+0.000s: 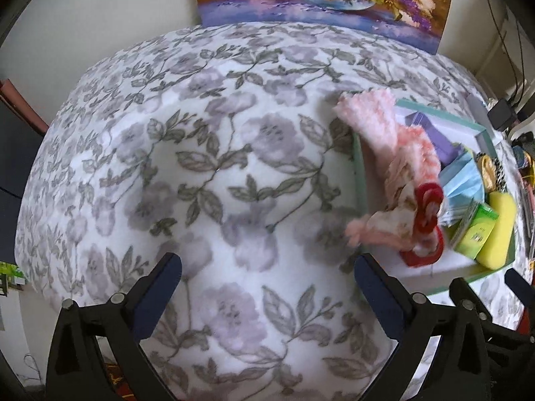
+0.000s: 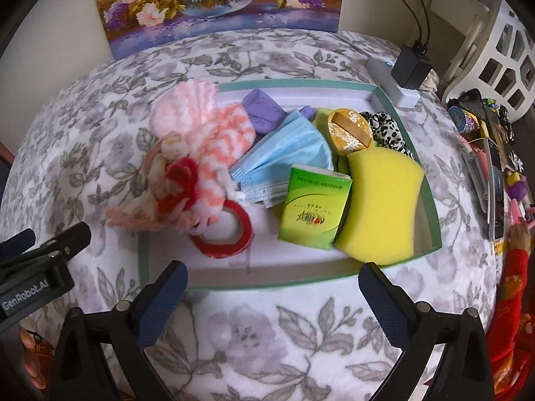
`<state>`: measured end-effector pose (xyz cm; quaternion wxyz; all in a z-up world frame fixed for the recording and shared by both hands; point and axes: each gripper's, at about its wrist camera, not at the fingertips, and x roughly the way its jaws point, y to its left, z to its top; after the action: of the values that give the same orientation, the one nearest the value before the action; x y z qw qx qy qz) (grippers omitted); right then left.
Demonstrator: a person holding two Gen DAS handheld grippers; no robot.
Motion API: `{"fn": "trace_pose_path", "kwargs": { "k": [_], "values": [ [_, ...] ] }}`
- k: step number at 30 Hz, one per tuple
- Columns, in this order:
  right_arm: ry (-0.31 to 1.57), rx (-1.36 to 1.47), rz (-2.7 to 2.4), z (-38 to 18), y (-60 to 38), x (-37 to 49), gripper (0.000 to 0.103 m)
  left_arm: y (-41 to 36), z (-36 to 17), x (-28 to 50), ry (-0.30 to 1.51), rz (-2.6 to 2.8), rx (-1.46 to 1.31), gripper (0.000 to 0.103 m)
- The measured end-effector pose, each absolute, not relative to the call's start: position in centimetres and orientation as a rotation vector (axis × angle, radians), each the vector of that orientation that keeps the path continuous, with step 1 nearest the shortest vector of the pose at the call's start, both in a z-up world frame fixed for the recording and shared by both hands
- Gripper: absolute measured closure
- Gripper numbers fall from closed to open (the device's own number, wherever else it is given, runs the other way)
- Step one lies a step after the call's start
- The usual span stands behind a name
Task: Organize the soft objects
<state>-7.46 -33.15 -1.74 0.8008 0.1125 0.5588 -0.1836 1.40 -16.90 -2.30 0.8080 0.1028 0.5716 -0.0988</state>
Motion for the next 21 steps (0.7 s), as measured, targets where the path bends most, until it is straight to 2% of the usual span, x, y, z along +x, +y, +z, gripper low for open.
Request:
{"fn": "trace_pose_path", "kwargs": {
  "k": [21],
  "values": [
    [1.111, 0.212, -0.407, 0.9, -31.5, -9.7, 0.0, -14.1, -0.1, -0.8, 1.169, -0.137, 0.234, 0.0]
  ]
}}
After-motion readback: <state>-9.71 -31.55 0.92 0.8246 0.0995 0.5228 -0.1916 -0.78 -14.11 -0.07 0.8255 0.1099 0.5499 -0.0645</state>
